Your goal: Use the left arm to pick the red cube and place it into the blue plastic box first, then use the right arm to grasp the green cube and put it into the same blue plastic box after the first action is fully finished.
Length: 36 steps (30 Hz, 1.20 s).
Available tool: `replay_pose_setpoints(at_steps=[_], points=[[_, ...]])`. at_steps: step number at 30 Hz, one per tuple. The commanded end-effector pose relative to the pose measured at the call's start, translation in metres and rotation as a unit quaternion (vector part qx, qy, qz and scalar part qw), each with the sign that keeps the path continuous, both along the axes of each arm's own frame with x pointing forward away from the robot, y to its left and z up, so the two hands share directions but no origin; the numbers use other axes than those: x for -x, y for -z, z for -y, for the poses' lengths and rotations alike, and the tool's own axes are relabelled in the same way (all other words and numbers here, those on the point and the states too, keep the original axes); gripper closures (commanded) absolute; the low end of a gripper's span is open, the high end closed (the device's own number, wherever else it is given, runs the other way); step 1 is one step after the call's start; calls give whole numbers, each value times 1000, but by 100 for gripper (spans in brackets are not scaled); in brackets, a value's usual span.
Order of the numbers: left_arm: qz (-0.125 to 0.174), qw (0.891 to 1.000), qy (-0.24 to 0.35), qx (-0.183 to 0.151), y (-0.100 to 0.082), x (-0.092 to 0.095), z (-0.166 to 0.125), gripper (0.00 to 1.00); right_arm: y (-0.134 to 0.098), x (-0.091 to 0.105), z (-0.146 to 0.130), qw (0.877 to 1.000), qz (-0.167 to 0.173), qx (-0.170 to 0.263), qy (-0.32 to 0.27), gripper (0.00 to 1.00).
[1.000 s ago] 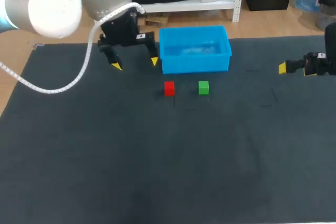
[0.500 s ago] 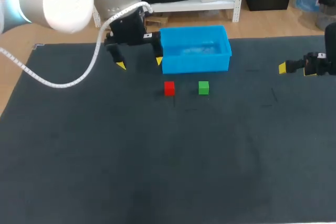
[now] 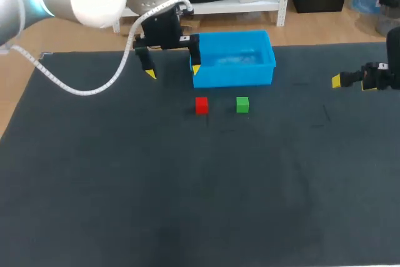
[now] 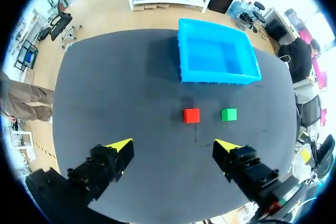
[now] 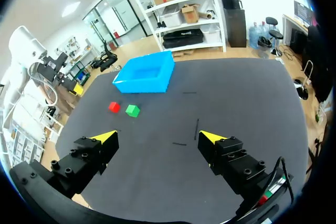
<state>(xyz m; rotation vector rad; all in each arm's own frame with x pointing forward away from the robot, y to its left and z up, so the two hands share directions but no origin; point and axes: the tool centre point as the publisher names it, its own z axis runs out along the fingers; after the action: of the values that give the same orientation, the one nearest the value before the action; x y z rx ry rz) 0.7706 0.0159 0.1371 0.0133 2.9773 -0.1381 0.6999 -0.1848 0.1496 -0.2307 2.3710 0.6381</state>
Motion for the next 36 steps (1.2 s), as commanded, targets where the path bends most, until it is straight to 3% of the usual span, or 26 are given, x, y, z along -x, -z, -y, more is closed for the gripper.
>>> replay_pose_setpoints(at_steps=[1,9,36], points=[[-10,1000,2,-8,1,-10,6,0,0,0,0,1000,0,1,0,0],[-26,1000,4,-1,8,-11,12,0,0,0,0,1000,0,1,0,0],[-50,998,22,-40,45,-26,42,0,0,0,0,1000,0,1,0,0]])
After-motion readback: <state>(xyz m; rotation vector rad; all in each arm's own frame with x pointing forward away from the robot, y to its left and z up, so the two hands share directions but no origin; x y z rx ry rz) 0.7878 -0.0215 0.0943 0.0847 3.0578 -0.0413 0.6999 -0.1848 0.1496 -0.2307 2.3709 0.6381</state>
